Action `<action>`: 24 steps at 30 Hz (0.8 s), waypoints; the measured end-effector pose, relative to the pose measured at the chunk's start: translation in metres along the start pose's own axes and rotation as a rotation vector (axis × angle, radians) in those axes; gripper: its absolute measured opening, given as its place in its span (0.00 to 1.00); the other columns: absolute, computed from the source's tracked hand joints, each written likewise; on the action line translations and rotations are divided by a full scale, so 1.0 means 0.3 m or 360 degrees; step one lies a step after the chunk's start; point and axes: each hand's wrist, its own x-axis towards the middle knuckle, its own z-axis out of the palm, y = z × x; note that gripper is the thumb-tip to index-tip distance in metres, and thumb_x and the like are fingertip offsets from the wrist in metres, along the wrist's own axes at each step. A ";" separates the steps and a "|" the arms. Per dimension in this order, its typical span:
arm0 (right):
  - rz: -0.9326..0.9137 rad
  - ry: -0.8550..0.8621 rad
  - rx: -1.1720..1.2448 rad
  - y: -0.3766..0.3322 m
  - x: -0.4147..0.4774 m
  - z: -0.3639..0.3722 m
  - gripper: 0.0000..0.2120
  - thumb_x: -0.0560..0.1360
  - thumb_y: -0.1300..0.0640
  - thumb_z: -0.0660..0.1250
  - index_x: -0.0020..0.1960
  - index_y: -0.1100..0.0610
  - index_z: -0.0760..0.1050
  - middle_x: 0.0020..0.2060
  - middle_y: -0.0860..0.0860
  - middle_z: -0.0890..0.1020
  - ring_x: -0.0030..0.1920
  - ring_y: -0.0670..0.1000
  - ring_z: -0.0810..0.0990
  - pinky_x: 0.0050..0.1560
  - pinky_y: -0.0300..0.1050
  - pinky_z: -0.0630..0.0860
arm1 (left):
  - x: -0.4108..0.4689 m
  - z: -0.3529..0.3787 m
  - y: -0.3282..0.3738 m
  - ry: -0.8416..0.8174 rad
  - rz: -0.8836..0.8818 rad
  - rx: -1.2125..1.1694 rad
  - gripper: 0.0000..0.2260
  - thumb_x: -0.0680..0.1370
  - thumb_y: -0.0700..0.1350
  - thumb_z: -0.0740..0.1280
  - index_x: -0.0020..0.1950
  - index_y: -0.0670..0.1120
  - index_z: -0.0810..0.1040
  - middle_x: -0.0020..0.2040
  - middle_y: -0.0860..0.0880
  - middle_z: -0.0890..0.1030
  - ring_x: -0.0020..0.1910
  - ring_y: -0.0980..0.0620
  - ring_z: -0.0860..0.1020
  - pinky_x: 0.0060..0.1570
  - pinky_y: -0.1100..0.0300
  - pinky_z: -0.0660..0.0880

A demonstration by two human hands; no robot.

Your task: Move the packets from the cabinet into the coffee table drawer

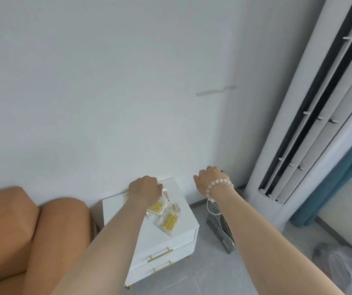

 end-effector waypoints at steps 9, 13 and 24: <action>-0.0333 -0.0326 -0.0070 -0.165 0.386 0.095 0.22 0.82 0.50 0.46 0.66 0.61 0.68 0.63 0.56 0.70 0.66 0.54 0.65 0.58 0.54 0.73 | 0.242 0.110 -0.182 -0.0204 -0.0349 -0.0152 0.15 0.81 0.48 0.53 0.58 0.45 0.76 0.58 0.48 0.78 0.58 0.47 0.76 0.51 0.59 0.69; -0.0365 -0.0397 -0.0036 -0.254 0.557 0.141 0.21 0.82 0.50 0.46 0.66 0.60 0.68 0.63 0.56 0.69 0.66 0.54 0.65 0.58 0.55 0.74 | 0.398 0.149 -0.289 -0.0323 -0.0453 -0.0200 0.15 0.80 0.47 0.53 0.56 0.44 0.77 0.57 0.47 0.78 0.57 0.47 0.76 0.48 0.59 0.69; -0.0113 -0.0742 0.0058 -0.303 0.936 0.388 0.21 0.81 0.49 0.52 0.69 0.57 0.65 0.65 0.55 0.68 0.66 0.53 0.67 0.64 0.51 0.71 | 0.798 0.397 -0.551 -0.0705 -0.0564 -0.0397 0.11 0.77 0.47 0.59 0.55 0.44 0.75 0.52 0.48 0.78 0.50 0.47 0.74 0.45 0.59 0.69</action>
